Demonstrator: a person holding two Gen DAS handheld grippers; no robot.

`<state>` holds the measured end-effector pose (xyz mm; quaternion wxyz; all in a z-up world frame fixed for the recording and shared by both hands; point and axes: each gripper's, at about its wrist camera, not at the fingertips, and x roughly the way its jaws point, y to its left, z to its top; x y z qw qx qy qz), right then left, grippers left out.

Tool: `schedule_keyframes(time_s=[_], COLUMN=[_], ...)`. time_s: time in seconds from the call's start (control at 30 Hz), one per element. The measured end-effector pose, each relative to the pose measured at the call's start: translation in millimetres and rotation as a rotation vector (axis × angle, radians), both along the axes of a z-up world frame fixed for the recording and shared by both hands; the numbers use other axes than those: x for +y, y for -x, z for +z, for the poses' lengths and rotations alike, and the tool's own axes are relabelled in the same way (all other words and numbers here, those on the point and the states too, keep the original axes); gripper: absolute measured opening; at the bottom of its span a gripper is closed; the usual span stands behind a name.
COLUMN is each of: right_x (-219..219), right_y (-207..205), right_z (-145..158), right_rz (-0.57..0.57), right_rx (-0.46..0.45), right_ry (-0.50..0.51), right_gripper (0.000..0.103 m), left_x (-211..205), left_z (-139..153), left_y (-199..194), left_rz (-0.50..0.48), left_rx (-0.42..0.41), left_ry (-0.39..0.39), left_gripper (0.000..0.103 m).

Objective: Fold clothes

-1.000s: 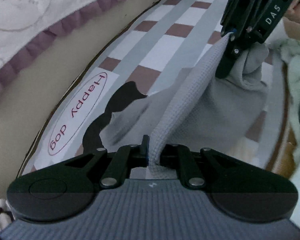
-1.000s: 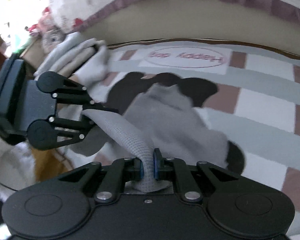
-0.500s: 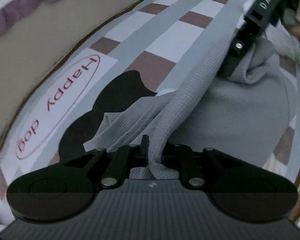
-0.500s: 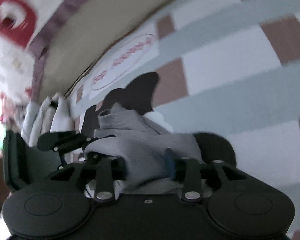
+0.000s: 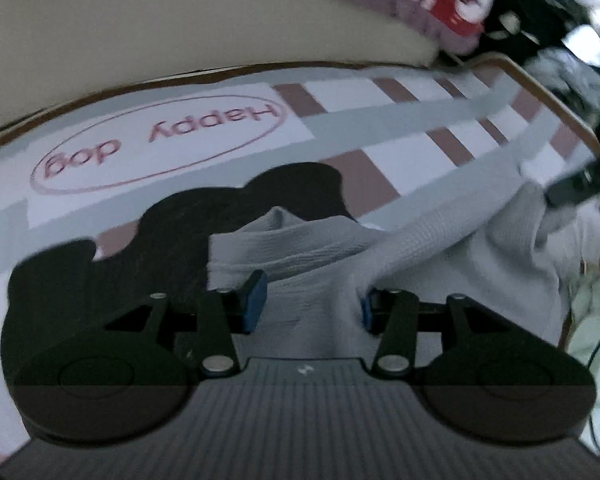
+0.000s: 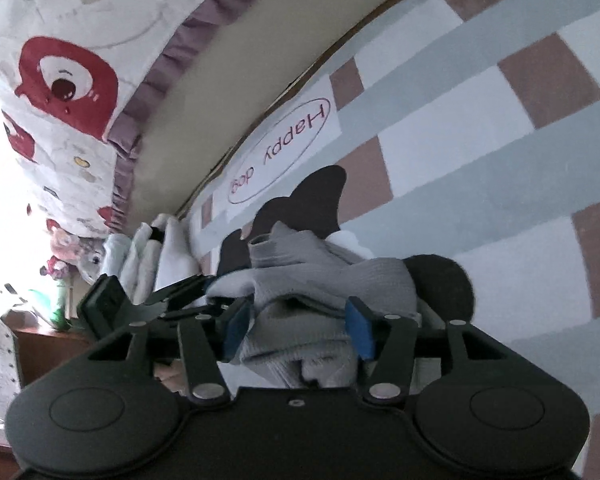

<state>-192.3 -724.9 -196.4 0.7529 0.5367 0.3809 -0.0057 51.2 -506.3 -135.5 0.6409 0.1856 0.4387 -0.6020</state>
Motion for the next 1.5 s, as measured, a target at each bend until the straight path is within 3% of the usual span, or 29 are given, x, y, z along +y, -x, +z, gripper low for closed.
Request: schedule_keyframes(time_s=[0.13,0.23,0.47,0.5,0.57,0.6,0.67,0.83,1.0,1.07,1.13,1.2,1.3,1.4,1.47,1.5], right_x=[5.9,24.2,62.9,61.4,58.4,56.9,53.9,46.4,38.8,41.4,49.1,56.8,74.4,98.3,114.8,116.4], right_y=[-0.4,-8.7,-28.1,-27.2,-25.3,-24.4,-22.5,-17.8,-13.0,-13.6,-15.9,-17.9,-14.3,-15.4,-26.8,-33.6], right_z=[1.9,3.3,4.5,3.6,1.7,0.8,-1.0,-5.5,-10.0,-6.3,4.8,17.4,41.3,59.4,52.8,43.2], right_rz=[0.029,0.087,0.197,0.186,0.165,0.155,0.134,0.081,0.029,0.052,0.093,0.12,0.171,0.267,0.36,0.384], right_rx=[0.031,0.067,0.151,0.162,0.182,0.193,0.213,0.265,0.316,0.315,0.315,0.312,0.191,-0.059,-0.082,-0.038], right_ry=[0.01,0.117,0.368,0.368,0.368,0.368,0.367,0.366,0.365,0.42,0.55,0.697,0.999,1.094,1.166,1.158], right_gripper=[0.06,0.06,0.06,0.059,0.026,0.021,0.021,0.022,0.024,0.028,0.028,0.006,0.006,0.012,0.031,0.031], left_x=[-3.7,-4.4,10.5,12.4,12.3,11.5,10.7,6.5,-0.6,-0.4,4.1,12.5,18.2,13.3,6.2,1.8], left_z=[-1.7,2.2,9.9,7.7,-0.1,-5.0,-13.5,-18.8,-16.2,-9.5,1.2,13.6,24.9,21.0,12.3,6.4], left_y=[2.6,3.4,-1.6,-0.7,3.7,6.6,10.8,13.2,38.6,39.4,34.9,31.0,33.7,40.3,43.8,45.3], left_rz=[0.035,0.053,0.093,0.099,0.098,0.094,0.094,0.116,0.027,0.023,0.058,0.079,0.063,0.04,0.046,0.055], left_rx=[-0.091,-0.157,-0.141,-0.147,-0.207,-0.249,-0.311,-0.354,-0.59,-0.559,-0.481,-0.388,-0.294,-0.215,-0.181,-0.174], left_ry=[-0.034,-0.017,0.033,0.026,0.003,-0.006,-0.011,-0.019,-0.031,-0.02,0.011,0.073,0.112,0.08,0.036,0.001], left_gripper=[0.046,0.042,0.044,0.044,0.042,0.042,0.042,0.038,0.039,0.038,0.038,0.038,0.038,0.038,0.038,0.038])
